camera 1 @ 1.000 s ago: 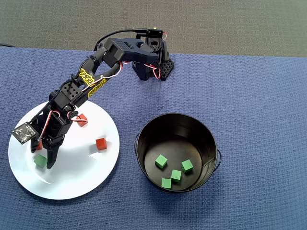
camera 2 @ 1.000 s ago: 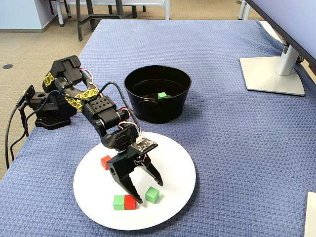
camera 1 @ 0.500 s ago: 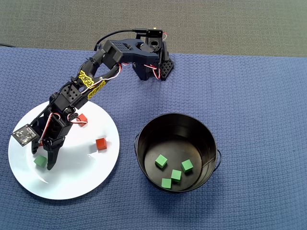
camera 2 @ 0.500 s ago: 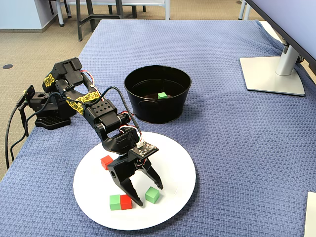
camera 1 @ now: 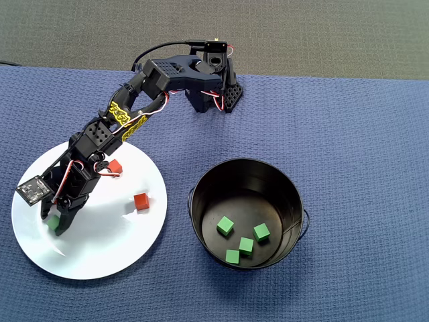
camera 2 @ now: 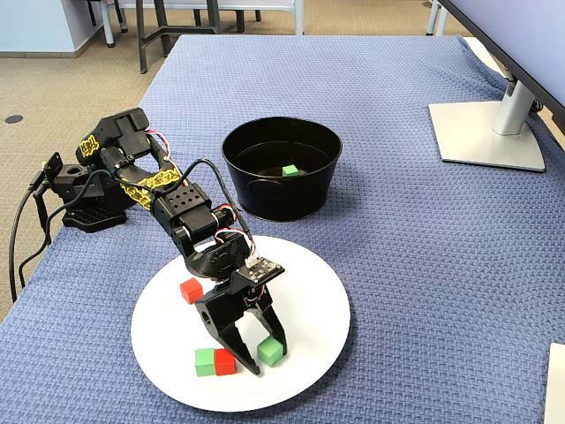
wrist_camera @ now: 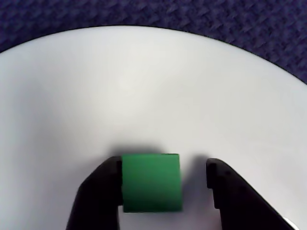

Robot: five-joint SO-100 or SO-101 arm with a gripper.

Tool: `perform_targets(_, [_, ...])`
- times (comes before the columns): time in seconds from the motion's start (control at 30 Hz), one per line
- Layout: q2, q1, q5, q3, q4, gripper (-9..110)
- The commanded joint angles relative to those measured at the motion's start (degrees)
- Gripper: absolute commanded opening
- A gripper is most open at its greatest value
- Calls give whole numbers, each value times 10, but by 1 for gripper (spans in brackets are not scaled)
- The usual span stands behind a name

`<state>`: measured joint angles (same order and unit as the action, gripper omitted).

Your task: Pick up the green cubes from the white plate and place them in the black recipient

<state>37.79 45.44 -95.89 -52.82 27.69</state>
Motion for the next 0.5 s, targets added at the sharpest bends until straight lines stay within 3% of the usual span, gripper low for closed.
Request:
perform_targets(0.0, [7,-7,12,41,-16,7])
perform_targets(0.47, [14,-7,15,33,1,5])
